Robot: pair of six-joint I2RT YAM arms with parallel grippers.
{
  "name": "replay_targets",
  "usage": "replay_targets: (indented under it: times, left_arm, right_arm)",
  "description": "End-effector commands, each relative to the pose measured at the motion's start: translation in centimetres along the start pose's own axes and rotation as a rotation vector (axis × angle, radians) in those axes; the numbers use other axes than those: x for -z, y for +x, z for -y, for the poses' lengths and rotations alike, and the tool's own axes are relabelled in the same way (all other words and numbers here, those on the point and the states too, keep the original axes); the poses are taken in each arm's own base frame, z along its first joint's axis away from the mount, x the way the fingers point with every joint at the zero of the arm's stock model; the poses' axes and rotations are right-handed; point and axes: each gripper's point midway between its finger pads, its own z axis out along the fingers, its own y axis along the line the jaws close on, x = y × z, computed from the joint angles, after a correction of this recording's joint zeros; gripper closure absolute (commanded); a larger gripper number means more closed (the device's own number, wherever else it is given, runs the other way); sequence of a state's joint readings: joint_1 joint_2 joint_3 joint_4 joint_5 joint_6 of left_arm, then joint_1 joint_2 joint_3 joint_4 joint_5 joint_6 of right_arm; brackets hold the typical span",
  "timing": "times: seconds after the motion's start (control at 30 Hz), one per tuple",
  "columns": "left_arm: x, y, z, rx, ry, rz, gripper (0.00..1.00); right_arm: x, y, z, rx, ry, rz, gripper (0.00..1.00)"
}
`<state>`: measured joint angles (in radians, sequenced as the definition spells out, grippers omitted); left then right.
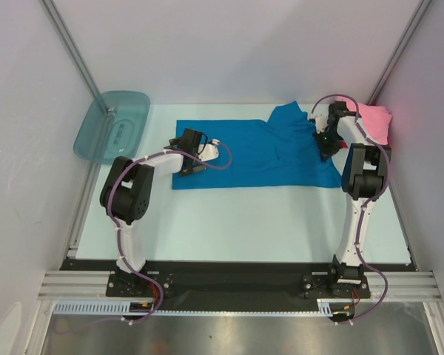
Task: Fold and stack the t-shirts
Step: Fold the tshirt
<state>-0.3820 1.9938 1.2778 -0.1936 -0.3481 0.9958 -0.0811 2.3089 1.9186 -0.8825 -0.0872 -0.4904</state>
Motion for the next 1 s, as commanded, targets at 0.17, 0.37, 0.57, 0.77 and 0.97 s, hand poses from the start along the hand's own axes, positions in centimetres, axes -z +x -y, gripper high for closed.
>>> replay_targets:
  times: [0.17,0.37,0.57,0.77,0.97]
  left_arm:
    - [-0.7,3.8,2.3,-0.025,0.075,-0.127,0.0]
    - [-0.7,4.5,0.9,0.001,0.041,-0.146,0.0]
    - [0.9,3.8,-2.8,0.069,-0.056,-0.115,0.0]
    - [4.3,1.6,-6.8,0.141,-0.132,0.0,0.0]
    - [6.5,0.0,-6.9,0.096,-0.11,0.086,0.0]
  right_arm:
    - [1.3,0.2,2.2,0.008,0.09,-0.015,1.0]
    - [4.1,-3.2,2.6,0.036,0.131,0.075,0.93]
    - [8.1,-6.3,1.2,0.068,0.137,0.181,0.68]
    - [9.5,-5.9,-1.0,0.159,0.095,0.182,0.71]
    - [8.2,-1.6,-2.3,0.245,0.026,0.048,0.97]
